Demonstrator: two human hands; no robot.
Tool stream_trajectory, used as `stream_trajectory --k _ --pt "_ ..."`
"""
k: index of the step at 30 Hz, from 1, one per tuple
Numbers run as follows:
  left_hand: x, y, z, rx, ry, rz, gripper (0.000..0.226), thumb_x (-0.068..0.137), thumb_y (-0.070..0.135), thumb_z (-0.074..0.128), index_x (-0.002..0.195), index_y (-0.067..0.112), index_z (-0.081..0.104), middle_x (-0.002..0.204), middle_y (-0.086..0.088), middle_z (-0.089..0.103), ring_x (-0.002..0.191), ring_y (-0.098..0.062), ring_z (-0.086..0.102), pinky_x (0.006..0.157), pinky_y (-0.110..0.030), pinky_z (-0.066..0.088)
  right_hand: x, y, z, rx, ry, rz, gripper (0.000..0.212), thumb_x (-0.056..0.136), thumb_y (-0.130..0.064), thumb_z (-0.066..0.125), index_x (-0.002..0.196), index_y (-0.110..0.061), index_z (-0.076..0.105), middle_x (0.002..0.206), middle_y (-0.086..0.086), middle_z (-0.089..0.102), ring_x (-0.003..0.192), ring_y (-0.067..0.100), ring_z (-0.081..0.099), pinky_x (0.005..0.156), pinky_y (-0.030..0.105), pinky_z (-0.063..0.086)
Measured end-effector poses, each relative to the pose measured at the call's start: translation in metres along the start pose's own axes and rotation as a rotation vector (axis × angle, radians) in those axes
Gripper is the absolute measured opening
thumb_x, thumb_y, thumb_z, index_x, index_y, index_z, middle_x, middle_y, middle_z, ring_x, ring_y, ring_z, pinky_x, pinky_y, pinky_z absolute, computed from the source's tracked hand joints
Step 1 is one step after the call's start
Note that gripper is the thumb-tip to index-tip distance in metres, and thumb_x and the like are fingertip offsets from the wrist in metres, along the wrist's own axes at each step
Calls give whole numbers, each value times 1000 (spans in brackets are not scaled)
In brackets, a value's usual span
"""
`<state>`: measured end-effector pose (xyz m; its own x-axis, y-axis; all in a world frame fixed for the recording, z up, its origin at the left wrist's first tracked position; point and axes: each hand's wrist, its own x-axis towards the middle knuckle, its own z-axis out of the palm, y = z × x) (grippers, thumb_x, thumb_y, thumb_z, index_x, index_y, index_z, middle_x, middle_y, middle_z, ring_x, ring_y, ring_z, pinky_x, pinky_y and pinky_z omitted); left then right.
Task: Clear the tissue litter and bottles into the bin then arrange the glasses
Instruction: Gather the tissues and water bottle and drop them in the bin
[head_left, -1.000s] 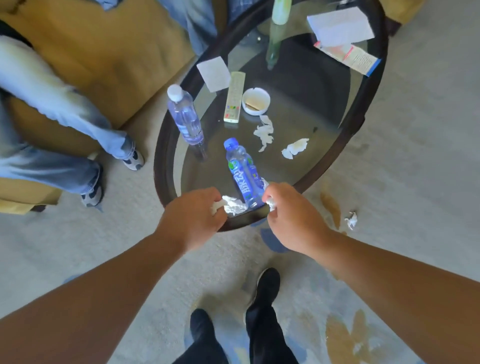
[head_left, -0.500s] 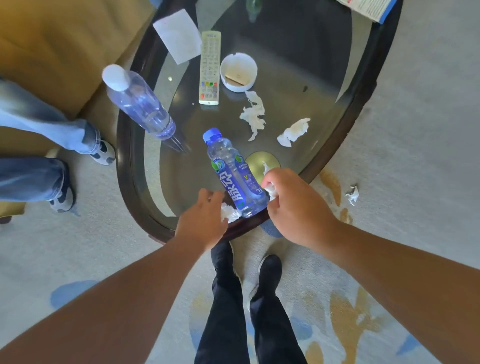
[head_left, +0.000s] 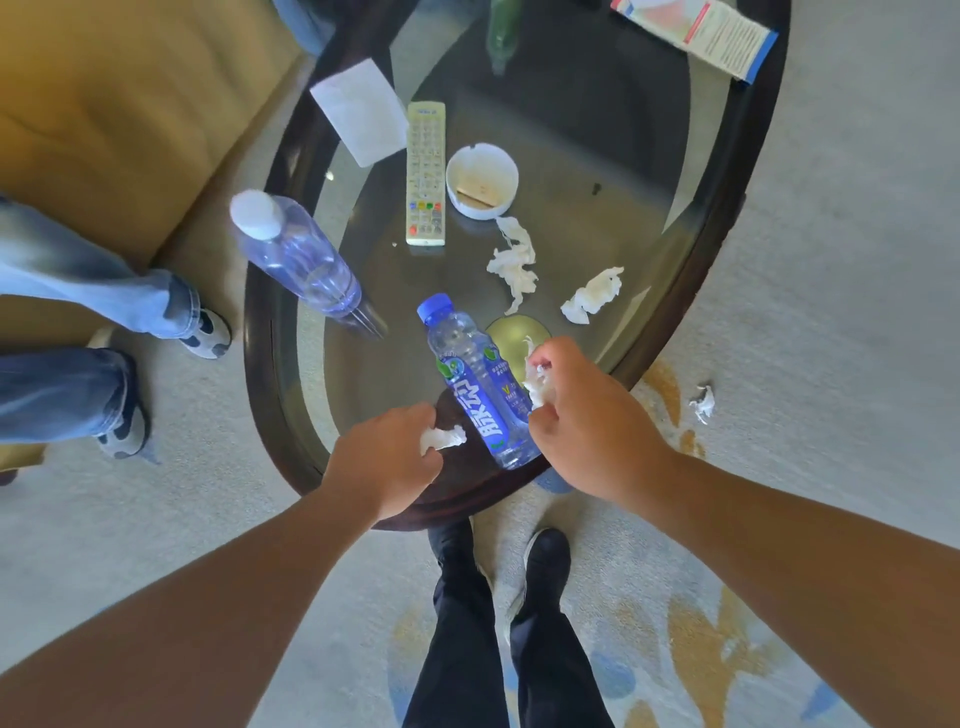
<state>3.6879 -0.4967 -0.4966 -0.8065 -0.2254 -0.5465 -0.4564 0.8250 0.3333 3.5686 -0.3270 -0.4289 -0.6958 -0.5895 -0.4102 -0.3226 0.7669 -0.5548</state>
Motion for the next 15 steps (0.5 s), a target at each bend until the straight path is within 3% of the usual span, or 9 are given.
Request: stream_trajectory --k 4,8,12,15 --pt "1 13 -43 -157 103 0 10 85 23 48 94 25 43 64 11 50 68 -24 54 60 -31 34 9 -18 -7 24 21 -4 25 88 -5 48 110 -14 44 70 -9 42 56 9 42 47 19 30" --pt "0 40 -76 -334 187 119 50 85 22 50 130 40 38 95 9 61 89 -22 60 76 -32 45 18 -35 -16 77 21 21 24 89 -8 46 113 -15 47 81 -6 46 64 8 46 53 18 34" --pt "-4 63 -87 -454 208 333 68 80 22 62 136 48 32 118 15 57 109 -10 56 89 -37 48 24 -58 -27 318 7 84 25 90 -6 41 114 -13 48 82 -8 52 70 7 53 54 15 35" --pt "-1 71 -89 -498 202 349 78 76 25 72 136 49 28 129 7 47 112 -10 55 87 -38 50 28 -70 -37 522 -2 199 23 92 -12 40 112 -8 50 88 5 61 81 19 60 65 31 45"
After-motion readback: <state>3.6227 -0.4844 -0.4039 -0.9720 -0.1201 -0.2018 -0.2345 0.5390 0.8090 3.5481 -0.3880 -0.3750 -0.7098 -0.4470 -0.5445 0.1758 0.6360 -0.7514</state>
